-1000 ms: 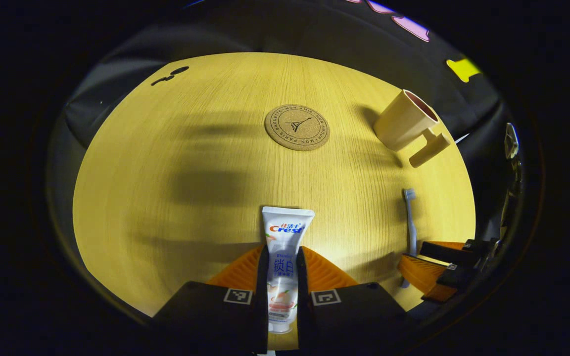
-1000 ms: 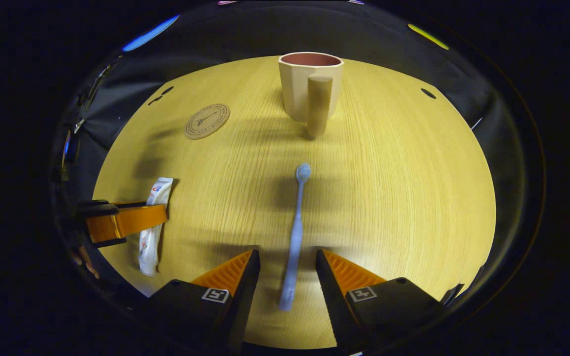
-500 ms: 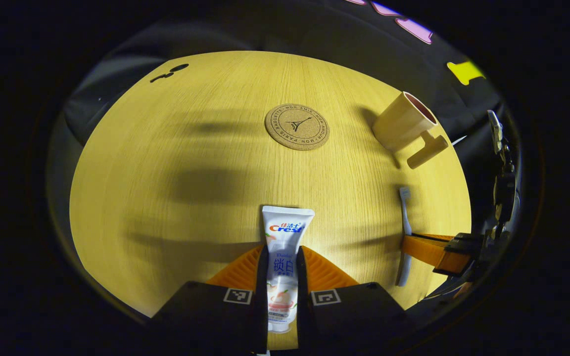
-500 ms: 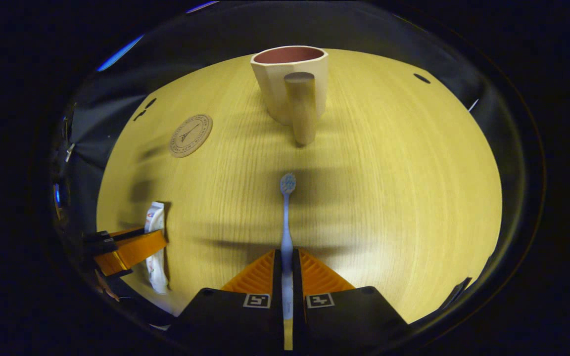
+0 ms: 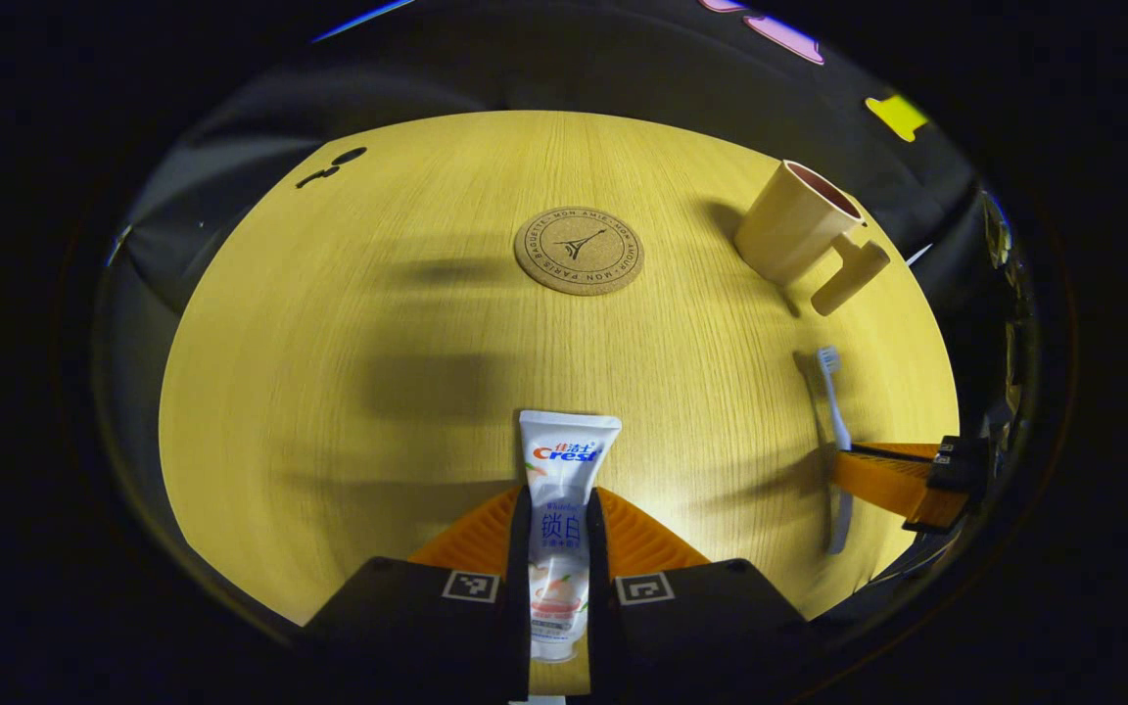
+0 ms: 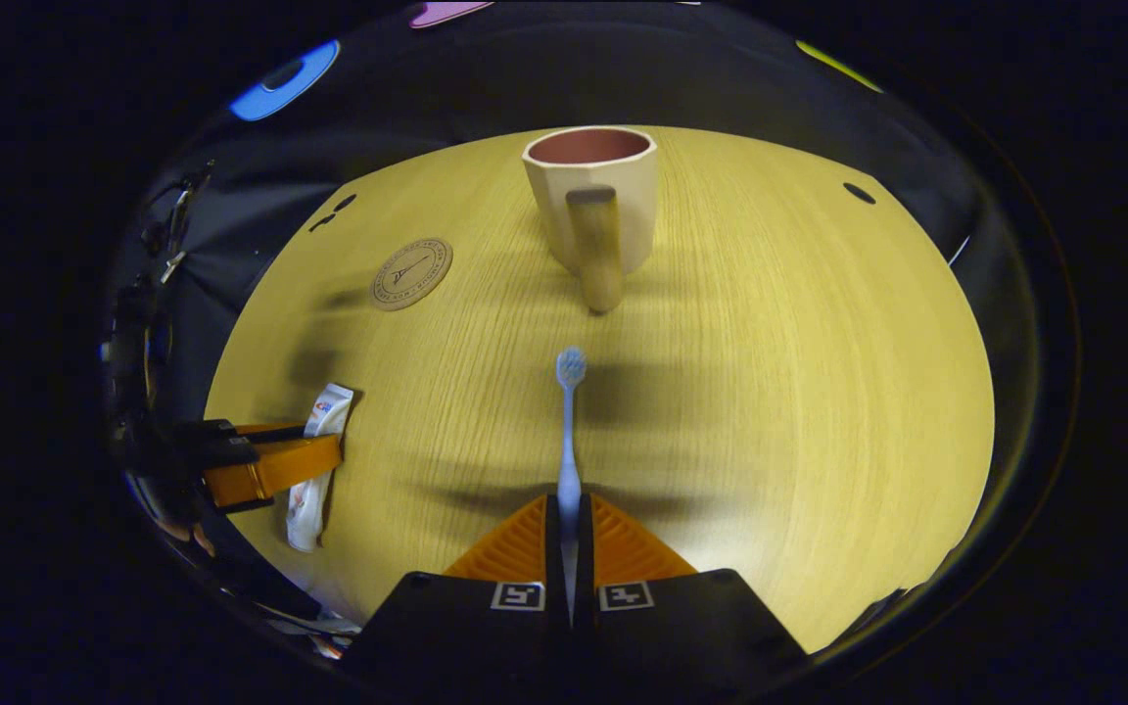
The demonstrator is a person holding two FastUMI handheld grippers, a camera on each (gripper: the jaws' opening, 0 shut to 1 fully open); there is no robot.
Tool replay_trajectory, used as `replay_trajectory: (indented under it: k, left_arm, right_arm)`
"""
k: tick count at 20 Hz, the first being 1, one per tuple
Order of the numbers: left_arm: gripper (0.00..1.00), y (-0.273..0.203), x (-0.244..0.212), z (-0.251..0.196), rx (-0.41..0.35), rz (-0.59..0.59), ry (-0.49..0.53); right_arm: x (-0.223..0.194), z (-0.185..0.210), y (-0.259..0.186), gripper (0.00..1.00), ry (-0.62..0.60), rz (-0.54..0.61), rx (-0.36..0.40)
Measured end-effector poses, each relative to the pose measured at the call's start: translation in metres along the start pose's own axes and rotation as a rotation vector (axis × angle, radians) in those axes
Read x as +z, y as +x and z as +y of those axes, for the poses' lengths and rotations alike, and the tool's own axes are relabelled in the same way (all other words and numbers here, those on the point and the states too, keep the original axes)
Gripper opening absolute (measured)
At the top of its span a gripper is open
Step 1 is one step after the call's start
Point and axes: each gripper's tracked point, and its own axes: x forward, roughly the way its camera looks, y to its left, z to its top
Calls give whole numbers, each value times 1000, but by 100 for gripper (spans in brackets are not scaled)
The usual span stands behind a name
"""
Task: Put the toothbrush and toothpaste on the desktop into the cup, then pick up the cup and place it on the coaster on the desktop.
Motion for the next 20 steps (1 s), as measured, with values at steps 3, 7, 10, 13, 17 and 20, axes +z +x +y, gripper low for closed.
replay_trajectory:
  k: [3, 7, 10, 13, 17, 20]
  left_arm:
    - [29, -3, -1, 0, -23, -26, -71]
    - [28, -6, -6, 0, -45, -47, -136]
    - [26, -7, -8, -1, -40, -45, -139]
    - [23, -7, -9, -1, -28, -40, -127]
    - [21, -20, 3, -3, -37, -109, -130]
    - [21, -39, 22, -8, -67, -173, -154]
  right_arm:
    - [9, -11, -21, 5, -13, -45, 28]
    - [20, -23, -37, 5, -34, -95, 38]
    - [23, -26, -50, 5, -23, -107, 55]
    - [23, -24, -52, 5, -19, -109, 69]
    - [27, -24, -59, 5, 5, -128, 86]
    - [35, -30, -69, 5, 34, -163, 86]
